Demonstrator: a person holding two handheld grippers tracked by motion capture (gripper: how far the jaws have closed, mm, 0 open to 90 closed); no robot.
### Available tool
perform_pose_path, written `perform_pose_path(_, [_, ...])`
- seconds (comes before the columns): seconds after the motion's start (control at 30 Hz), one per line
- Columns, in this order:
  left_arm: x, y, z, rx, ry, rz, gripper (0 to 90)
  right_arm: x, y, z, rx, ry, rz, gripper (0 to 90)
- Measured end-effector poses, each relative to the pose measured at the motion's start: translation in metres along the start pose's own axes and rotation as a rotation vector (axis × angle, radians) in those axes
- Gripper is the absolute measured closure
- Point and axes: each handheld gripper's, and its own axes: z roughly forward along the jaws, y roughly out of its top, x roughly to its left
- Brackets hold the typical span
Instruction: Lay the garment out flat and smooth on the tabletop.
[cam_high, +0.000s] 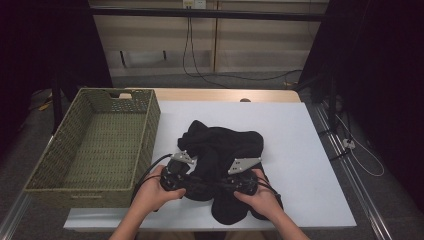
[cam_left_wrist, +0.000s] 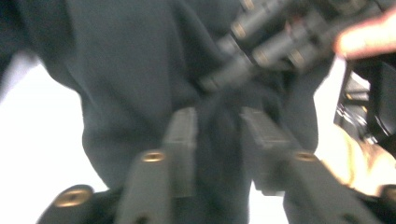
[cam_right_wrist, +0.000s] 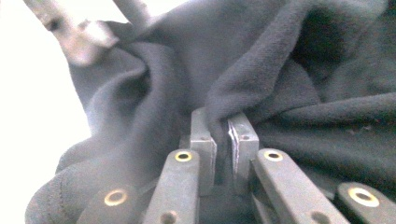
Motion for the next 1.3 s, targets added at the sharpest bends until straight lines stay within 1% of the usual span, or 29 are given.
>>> perform_pose_path(0.07, [0.002,0.002,-0.001,-0.029,0.034,-0.003,43.5,0.004,-0.001,-0.001,-0.001,0.013,-0.002,83.7])
perform_pose_path(0.1, [0.003,0.003,-0.001,-0.039,0.045,0.000,41.8,0.006,-0.002,-0.001,0.000,0.023,-0.002,83.7])
perform_pose_path(0.17, [0.006,0.004,-0.001,-0.047,0.064,-0.014,39.3,0.009,-0.003,-0.001,0.003,0.038,-0.006,83.7])
perform_pose_path(0.2, [0.008,0.004,0.000,-0.054,0.071,-0.014,38.7,0.011,-0.003,-0.001,0.005,0.056,-0.006,83.8])
perform_pose_path(0.23, [0.009,0.005,0.000,-0.062,0.078,-0.025,37.8,0.013,-0.003,-0.001,0.007,0.070,-0.001,83.9])
perform_pose_path(0.27, [0.011,0.006,0.000,-0.065,0.082,-0.027,37.3,0.015,-0.004,-0.001,0.009,0.090,-0.006,84.0])
perform_pose_path(0.33, [0.012,0.007,0.002,-0.073,0.104,-0.032,36.8,0.019,-0.004,-0.002,0.010,0.127,-0.007,83.7])
perform_pose_path(0.4, [0.013,0.008,0.003,-0.074,0.105,-0.033,36.8,0.024,-0.005,-0.002,0.022,0.164,-0.016,83.2])
perform_pose_path(0.43, [0.014,0.009,0.005,-0.077,0.111,-0.033,37.0,0.025,-0.005,-0.002,0.023,0.168,-0.015,82.4])
perform_pose_path(0.47, [0.014,0.009,0.006,-0.076,0.119,-0.035,37.3,0.026,-0.005,-0.003,0.025,0.164,-0.023,79.8])
perform_pose_path(0.5, [0.016,0.010,0.007,-0.074,0.132,-0.036,37.4,0.026,-0.004,-0.005,0.024,0.155,-0.023,75.1])
perform_pose_path(0.53, [0.017,0.010,0.007,-0.074,0.130,-0.038,37.7,0.025,-0.003,-0.008,0.014,0.134,-0.013,70.4])
perform_pose_path(0.57, [0.018,0.010,0.008,-0.076,0.140,-0.040,38.0,0.023,-0.003,-0.010,0.006,0.125,-0.010,68.1])
perform_pose_path(0.6, [0.019,0.010,0.008,-0.079,0.146,-0.048,37.9,0.019,-0.003,-0.015,-0.016,0.100,0.001,61.7])
perform_pose_path(0.63, [0.020,0.010,0.008,-0.085,0.153,-0.049,37.7,0.017,-0.003,-0.019,-0.031,0.076,0.013,57.8])
perform_pose_path(0.7, [0.022,0.011,0.007,-0.104,0.170,-0.057,35.3,0.007,-0.003,-0.031,-0.080,0.022,0.047,55.1])
perform_pose_path(0.73, [0.023,0.011,0.007,-0.111,0.175,-0.058,34.6,0.002,-0.004,-0.038,-0.104,-0.011,0.070,51.9])
perform_pose_path(0.8, [0.024,0.012,0.006,-0.114,0.191,-0.055,32.6,-0.009,-0.007,-0.050,-0.144,-0.075,0.118,51.2])
perform_pose_path(0.83, [0.025,0.013,0.006,-0.116,0.197,-0.055,31.4,-0.015,-0.009,-0.057,-0.159,-0.129,0.138,50.8])
perform_pose_path(0.9, [0.026,0.013,0.006,-0.119,0.204,-0.056,27.7,-0.023,-0.012,-0.064,-0.180,-0.181,0.172,50.8])
perform_pose_path(0.93, [0.027,0.013,0.005,-0.113,0.205,-0.056,26.3,-0.028,-0.014,-0.069,-0.201,-0.214,0.190,49.8])
perform_pose_path(1.0, [0.027,0.013,0.006,-0.110,0.213,-0.058,24.0,-0.037,-0.019,-0.077,-0.244,-0.256,0.241,49.1])
perform_pose_path(1.03, [0.027,0.013,0.006,-0.113,0.212,-0.060,23.2,-0.042,-0.022,-0.082,-0.248,-0.293,0.261,49.1])
perform_pose_path(1.07, [0.028,0.013,0.006,-0.112,0.213,-0.062,23.0,-0.045,-0.024,-0.084,-0.239,-0.322,0.274,49.2])
perform_pose_path(1.13, [0.028,0.012,0.007,-0.117,0.213,-0.071,22.0,-0.051,-0.030,-0.085,-0.218,-0.348,0.290,51.1])
perform_pose_path(1.2, [0.029,0.013,0.007,-0.108,0.217,-0.067,22.0,-0.054,-0.035,-0.079,-0.171,-0.364,0.283,51.6])
perform_pose_path(1.3, [0.029,0.013,0.008,-0.104,0.227,-0.062,21.7,-0.056,-0.035,-0.064,-0.091,-0.365,0.236,55.1])
